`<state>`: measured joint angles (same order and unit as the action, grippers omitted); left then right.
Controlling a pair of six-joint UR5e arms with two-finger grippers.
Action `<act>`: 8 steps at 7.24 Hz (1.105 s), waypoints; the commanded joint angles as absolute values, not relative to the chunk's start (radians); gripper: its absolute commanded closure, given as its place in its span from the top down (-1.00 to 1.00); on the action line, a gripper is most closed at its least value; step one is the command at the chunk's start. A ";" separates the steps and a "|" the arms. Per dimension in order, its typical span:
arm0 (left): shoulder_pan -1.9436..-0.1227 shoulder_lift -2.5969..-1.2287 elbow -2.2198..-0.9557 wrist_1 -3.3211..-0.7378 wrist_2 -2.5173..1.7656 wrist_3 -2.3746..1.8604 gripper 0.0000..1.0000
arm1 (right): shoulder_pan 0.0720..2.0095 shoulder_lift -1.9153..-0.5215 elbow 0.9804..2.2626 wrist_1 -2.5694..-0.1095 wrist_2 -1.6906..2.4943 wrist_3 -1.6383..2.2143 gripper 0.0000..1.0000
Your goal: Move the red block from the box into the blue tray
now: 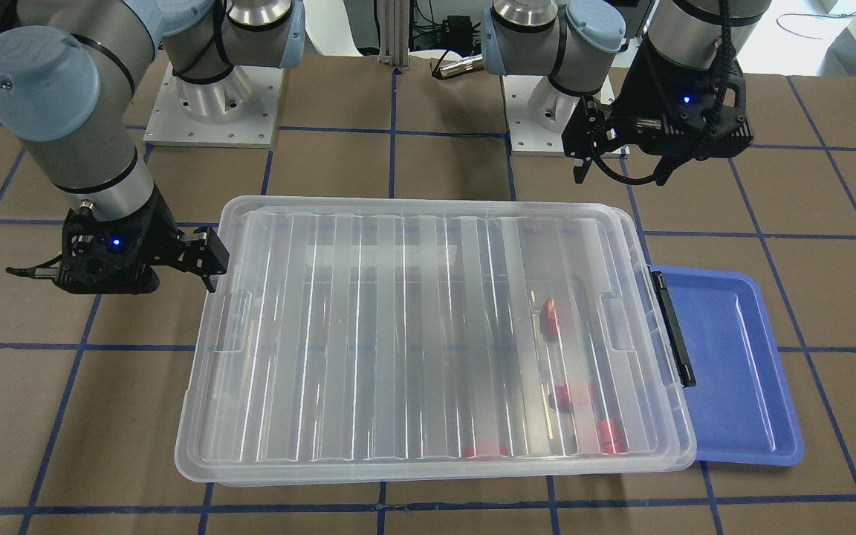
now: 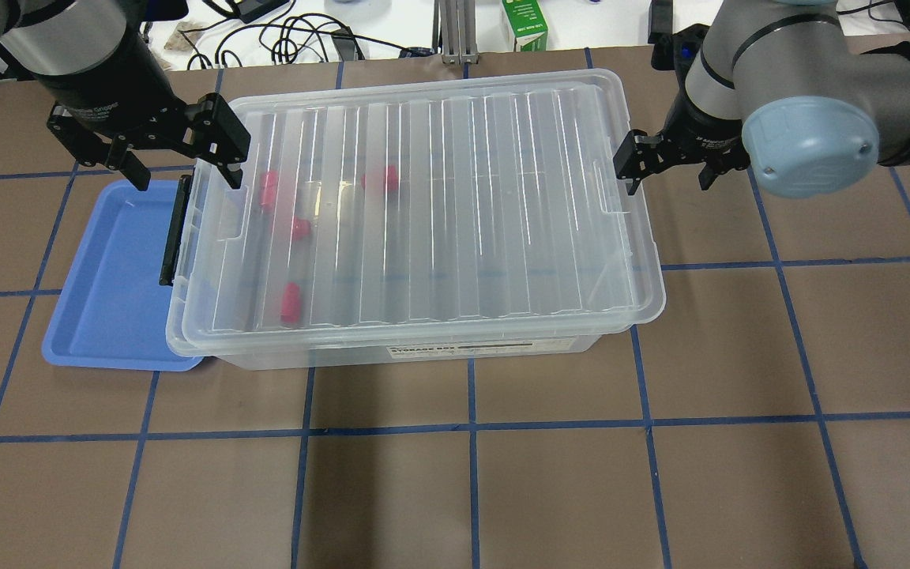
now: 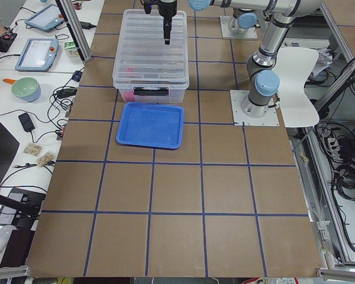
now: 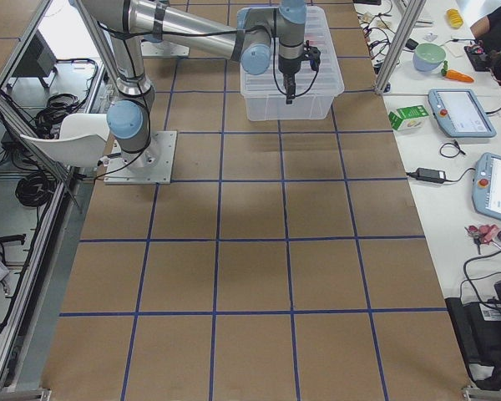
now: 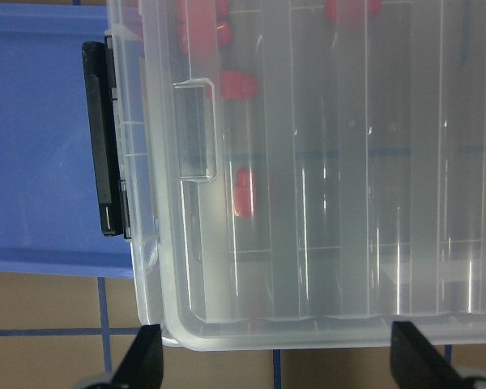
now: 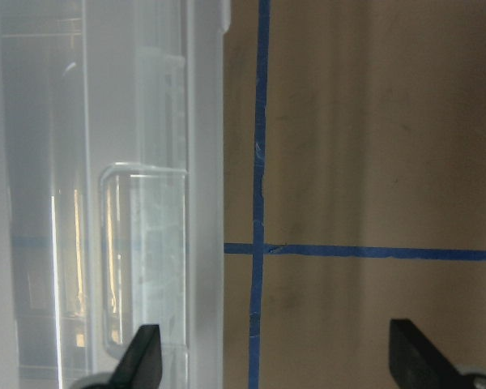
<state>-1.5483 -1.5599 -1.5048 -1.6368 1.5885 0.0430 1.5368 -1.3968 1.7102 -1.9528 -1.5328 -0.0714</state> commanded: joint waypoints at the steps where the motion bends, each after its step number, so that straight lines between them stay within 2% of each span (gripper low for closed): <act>1: -1.549 -1.560 -1.506 -1.637 1.591 0.043 1.00 | 1.534 -1.365 1.712 -1.983 -1.525 -0.086 1.00; 8: -1.548 -1.560 -1.505 -1.637 1.589 0.043 1.00 | 1.528 -1.345 1.707 -1.983 -1.557 -0.083 1.00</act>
